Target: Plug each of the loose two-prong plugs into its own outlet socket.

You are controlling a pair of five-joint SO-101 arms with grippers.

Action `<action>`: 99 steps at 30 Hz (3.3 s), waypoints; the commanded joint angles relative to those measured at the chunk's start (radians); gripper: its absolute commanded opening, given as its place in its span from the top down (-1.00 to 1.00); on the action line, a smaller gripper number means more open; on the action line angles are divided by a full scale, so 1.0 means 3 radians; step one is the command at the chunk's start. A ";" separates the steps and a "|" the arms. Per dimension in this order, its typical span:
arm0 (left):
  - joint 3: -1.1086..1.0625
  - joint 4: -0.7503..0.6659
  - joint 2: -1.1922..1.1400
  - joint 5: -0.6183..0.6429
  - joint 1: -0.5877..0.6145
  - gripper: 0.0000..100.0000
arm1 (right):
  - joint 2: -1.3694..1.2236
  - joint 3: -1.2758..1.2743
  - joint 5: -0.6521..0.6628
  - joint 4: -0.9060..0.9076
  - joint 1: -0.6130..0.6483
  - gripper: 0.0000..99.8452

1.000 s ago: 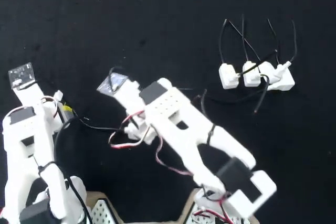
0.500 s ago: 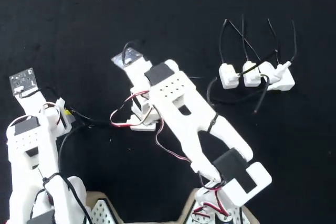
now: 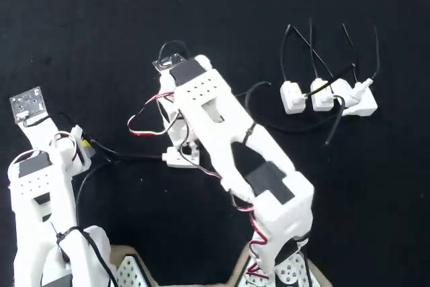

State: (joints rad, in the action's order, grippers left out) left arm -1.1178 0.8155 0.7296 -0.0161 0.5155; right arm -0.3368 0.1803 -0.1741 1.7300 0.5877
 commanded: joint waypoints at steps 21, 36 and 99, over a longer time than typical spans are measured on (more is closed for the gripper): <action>-0.0228 -0.0061 0.0552 0.0031 0.0013 0.51 | -0.0233 0.0141 -0.0450 0.0118 -0.0015 0.98; -0.0473 -0.0056 0.1074 0.0031 -0.0008 0.51 | -0.0289 0.0023 -0.0460 0.0107 -0.0005 0.98; -0.0478 -0.0061 0.1084 0.0031 -0.0008 0.51 | -0.0606 -0.0146 -0.0967 -0.0598 -0.0389 0.98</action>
State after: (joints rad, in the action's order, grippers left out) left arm -1.2651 0.8078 1.0380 -0.0161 0.5155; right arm -0.5961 0.2800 -0.5132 1.6625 0.4941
